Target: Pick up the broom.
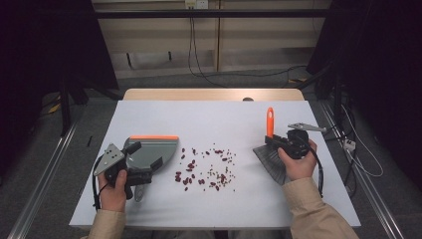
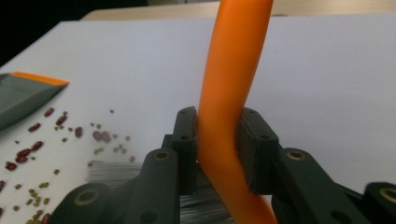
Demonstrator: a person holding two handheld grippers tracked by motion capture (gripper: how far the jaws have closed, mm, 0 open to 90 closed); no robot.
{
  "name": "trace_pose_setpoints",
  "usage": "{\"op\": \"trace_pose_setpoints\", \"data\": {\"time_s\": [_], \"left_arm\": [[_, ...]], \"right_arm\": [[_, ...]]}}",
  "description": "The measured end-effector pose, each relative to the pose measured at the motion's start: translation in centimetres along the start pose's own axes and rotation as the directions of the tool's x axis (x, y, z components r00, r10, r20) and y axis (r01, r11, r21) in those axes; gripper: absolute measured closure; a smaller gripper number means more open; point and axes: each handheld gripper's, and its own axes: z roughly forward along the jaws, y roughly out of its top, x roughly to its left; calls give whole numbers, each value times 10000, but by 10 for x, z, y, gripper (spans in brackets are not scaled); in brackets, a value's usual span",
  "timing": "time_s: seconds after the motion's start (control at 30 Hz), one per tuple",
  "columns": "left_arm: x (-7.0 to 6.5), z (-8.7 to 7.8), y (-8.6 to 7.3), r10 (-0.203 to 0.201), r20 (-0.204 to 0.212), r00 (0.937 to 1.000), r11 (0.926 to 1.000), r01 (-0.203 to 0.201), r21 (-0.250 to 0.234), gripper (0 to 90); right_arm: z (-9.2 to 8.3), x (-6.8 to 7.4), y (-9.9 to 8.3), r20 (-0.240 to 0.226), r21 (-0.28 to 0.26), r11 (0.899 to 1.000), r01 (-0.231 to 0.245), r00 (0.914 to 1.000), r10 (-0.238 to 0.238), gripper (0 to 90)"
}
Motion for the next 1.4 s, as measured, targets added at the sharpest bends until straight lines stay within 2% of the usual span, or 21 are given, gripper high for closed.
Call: {"op": "trace_pose_setpoints", "data": {"time_s": [0.03, 0.07, 0.1, 0.33, 0.47, 0.83, 0.9, 1.03, 1.1, 1.17, 1.23, 1.4], "left_arm": [[-2, 2, 1, -5, 61, 10000, 10000, 5, 16, 27], [-4, 4, 3, 1, 124, 9999, 10000, -2, 69, 27], [-5, 5, 4, 59, 201, 9998, 9999, -61, 115, 27], [-14, 18, 15, 190, 492, 9986, 9997, -197, 136, 27], [-17, 24, 17, 84, 436, 9990, 9998, -91, 164, 29], [-26, 38, 25, 134, 827, 9965, 9997, -150, 188, 30], [-27, 41, 27, 120, 1074, 9941, 9994, -155, 320, 28], [-31, 50, 30, 140, 1093, 9939, 9989, -189, 440, 29], [-32, 55, 31, 233, 1282, 9915, 9979, -308, 570, 29], [-36, 60, 32, 145, 1497, 9886, 9979, -238, 602, 32], [-38, 64, 33, 157, 1686, 9856, 9976, -269, 644, 33], [-39, 73, 34, 152, 1809, 9834, 9978, -267, 613, 38]], "right_arm": [[-6, 1, 1, -139, -339, 9994, -88, 9999, 83, 711], [-6, 1, 1, -139, -339, 9994, -88, 9999, 83, 711], [-9, 3, 3, -312, -564, 9984, -70, 9995, 53, 711], [-16, 9, 7, -860, -1162, 9929, -269, 9962, 169, 714], [-17, 16, 10, -1122, -1529, 9880, -213, 9937, 41, 714], [-18, 31, 19, -1565, -2007, 9793, -260, 9877, -59, 714], [-17, 35, 21, -1669, -2035, 9786, -312, 9860, -33, 714], [-15, 46, 29, -1895, -2145, 9764, -255, 9818, -160, 714], [-15, 49, 31, -1914, -2210, 9749, -265, 9814, -167, 714], [-13, 54, 34, -1876, -2218, 9750, -106, 9817, -320, 714], [-11, 58, 36, -1991, -2255, 9741, -157, 9795, -303, 714], [-4, 70, 39, -2095, -2343, 9721, -116, 9770, -388, 714]]}}
